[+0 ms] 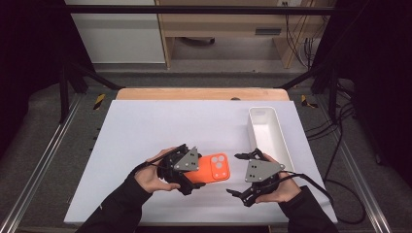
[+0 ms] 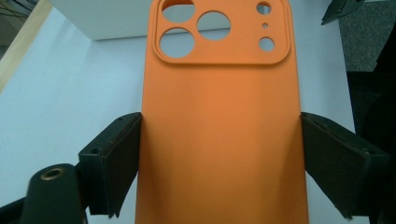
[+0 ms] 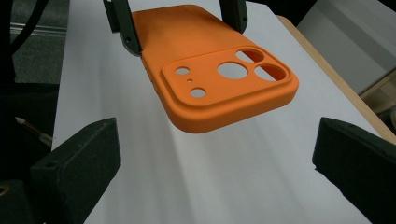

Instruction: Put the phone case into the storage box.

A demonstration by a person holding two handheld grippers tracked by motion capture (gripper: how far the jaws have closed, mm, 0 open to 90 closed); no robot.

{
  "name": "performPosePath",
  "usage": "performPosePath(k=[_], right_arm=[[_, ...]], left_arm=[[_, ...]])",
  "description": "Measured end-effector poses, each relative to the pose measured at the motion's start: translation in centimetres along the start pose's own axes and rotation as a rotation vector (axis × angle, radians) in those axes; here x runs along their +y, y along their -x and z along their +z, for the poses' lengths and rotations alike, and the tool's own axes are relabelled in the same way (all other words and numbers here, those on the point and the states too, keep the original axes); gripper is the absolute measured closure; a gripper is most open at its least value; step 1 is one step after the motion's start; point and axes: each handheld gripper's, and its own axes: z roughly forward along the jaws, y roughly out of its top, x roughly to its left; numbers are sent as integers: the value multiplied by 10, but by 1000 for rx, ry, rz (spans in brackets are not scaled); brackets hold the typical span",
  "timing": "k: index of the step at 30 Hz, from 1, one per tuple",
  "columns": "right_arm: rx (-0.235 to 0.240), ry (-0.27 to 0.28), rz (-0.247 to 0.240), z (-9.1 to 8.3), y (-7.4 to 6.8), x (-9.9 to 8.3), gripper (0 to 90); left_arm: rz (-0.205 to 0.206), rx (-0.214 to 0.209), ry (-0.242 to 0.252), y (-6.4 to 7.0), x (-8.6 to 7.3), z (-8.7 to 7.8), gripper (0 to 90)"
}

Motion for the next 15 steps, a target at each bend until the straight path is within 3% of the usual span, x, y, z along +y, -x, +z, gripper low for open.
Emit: performPosePath(k=[15], right_arm=[[21, 6, -39, 1, -1, -1, 11]], left_arm=[[51, -25, 17, 6, 7, 6, 156]])
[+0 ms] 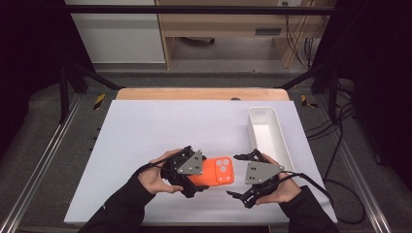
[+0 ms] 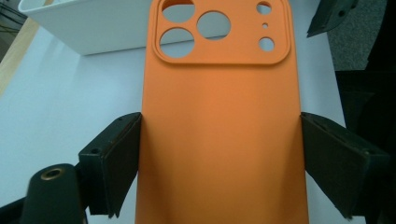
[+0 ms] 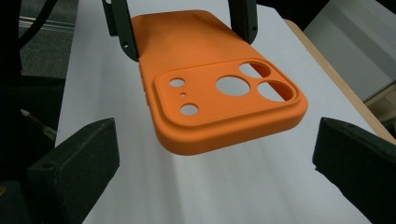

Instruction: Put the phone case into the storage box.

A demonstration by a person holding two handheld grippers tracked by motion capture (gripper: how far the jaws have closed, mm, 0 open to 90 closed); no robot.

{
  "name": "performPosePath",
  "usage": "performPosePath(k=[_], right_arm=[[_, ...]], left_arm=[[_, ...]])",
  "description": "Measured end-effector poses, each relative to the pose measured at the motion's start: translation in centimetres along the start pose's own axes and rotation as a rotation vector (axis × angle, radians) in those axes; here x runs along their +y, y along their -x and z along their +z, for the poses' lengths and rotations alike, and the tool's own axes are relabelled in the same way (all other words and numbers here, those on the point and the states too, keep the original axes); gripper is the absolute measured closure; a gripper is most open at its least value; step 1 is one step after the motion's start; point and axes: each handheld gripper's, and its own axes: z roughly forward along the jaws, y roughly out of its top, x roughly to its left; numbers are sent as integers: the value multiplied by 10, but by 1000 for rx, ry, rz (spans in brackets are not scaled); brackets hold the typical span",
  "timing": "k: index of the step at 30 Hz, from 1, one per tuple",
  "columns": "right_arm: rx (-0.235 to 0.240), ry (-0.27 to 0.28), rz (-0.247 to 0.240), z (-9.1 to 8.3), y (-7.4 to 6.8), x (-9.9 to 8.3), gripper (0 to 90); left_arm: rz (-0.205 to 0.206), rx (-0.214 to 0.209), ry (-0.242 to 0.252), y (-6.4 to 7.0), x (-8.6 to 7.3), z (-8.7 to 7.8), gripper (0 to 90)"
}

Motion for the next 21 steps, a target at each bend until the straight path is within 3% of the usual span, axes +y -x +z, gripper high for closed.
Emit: performPosePath(k=[21], right_arm=[[49, 34, 2, 4, 2, -1, 22]], left_arm=[[37, -35, 39, 7, 10, 6, 156]])
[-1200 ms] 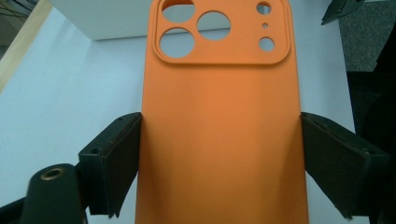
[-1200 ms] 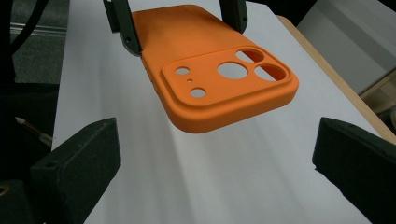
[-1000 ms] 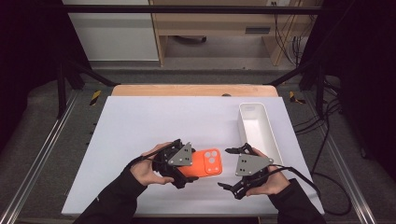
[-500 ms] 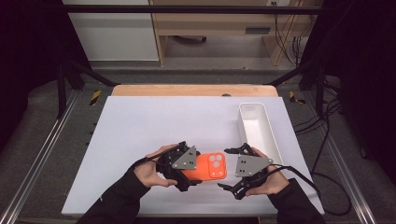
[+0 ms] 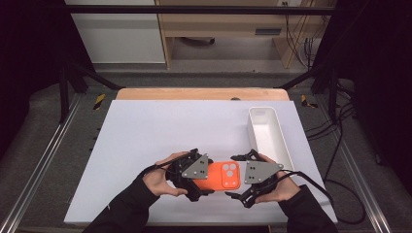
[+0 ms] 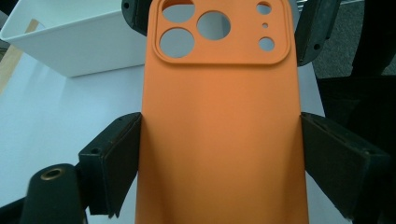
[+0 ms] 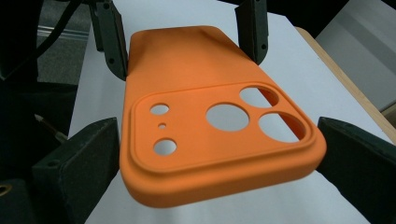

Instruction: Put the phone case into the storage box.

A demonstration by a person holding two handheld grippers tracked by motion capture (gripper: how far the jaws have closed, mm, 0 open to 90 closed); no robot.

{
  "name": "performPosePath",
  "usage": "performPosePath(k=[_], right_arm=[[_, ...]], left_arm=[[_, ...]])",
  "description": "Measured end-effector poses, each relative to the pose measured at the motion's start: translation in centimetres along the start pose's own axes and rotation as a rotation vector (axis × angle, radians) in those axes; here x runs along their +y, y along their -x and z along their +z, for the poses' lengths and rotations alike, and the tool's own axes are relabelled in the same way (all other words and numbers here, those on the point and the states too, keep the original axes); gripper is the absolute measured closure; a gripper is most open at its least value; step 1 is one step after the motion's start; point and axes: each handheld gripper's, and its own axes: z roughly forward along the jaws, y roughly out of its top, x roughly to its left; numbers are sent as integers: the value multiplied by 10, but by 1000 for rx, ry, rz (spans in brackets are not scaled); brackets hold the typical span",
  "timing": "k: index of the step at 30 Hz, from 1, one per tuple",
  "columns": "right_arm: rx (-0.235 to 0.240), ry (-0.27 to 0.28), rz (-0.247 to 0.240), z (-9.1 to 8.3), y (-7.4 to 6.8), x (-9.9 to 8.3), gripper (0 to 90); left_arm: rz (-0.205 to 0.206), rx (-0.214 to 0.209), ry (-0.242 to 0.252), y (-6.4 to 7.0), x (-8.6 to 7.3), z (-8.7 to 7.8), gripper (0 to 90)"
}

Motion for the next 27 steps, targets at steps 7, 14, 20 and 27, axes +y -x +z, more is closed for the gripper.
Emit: performPosePath(k=[7, 14, 20, 27], right_arm=[[21, 23, -4, 1, 0, 0, 37], [49, 43, -12, 1, 1, -1, 62], [77, 54, -14, 1, 2, -1, 82], [107, 77, -18, 2, 2, -2, 107]], left_arm=[[9, -12, 12, 1, 1, 2, 156], [15, -17, 22, 2, 1, 2, 156], [23, -21, 31, 2, 0, 1, 156], [29, -29, 41, 3, -3, 1, 156]])
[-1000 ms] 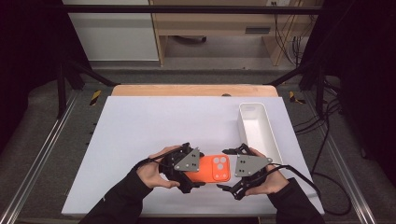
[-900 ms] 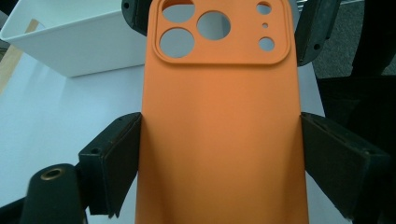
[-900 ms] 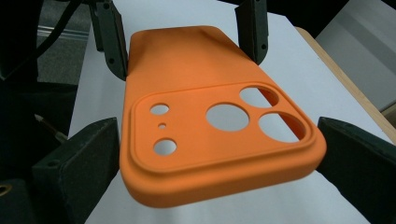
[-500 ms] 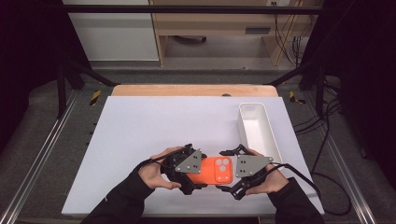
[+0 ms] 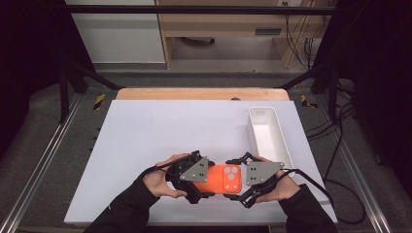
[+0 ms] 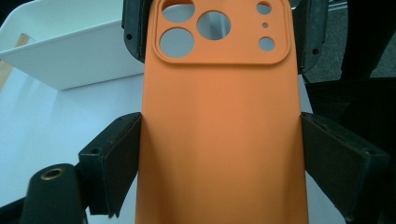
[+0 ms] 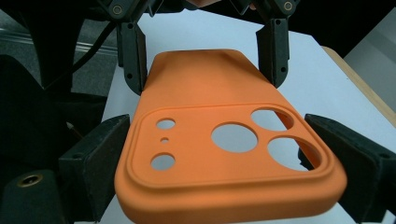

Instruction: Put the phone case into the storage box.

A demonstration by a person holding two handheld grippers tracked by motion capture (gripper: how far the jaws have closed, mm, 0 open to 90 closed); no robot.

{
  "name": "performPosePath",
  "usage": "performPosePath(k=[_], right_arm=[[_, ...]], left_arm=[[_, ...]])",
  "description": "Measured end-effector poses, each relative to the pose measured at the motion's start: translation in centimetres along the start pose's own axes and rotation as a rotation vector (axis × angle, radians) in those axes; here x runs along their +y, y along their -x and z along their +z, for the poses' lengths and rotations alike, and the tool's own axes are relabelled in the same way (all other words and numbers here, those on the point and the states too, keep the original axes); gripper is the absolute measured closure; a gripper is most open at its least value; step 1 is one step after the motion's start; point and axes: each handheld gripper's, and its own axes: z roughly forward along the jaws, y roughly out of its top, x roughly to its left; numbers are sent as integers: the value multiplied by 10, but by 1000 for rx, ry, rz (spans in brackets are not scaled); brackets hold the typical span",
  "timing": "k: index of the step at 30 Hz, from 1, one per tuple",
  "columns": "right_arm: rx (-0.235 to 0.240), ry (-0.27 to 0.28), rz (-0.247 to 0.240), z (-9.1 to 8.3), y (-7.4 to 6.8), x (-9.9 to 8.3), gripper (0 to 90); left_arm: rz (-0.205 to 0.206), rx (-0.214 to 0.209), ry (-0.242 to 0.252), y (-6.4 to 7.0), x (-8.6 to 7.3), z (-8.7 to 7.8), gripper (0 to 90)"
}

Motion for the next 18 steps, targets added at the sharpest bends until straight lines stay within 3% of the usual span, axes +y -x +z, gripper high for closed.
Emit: performPosePath(k=[18], right_arm=[[53, 36, 10, -1, 0, -1, 156]], left_arm=[[21, -17, 8, 3, -3, 0, 156]])
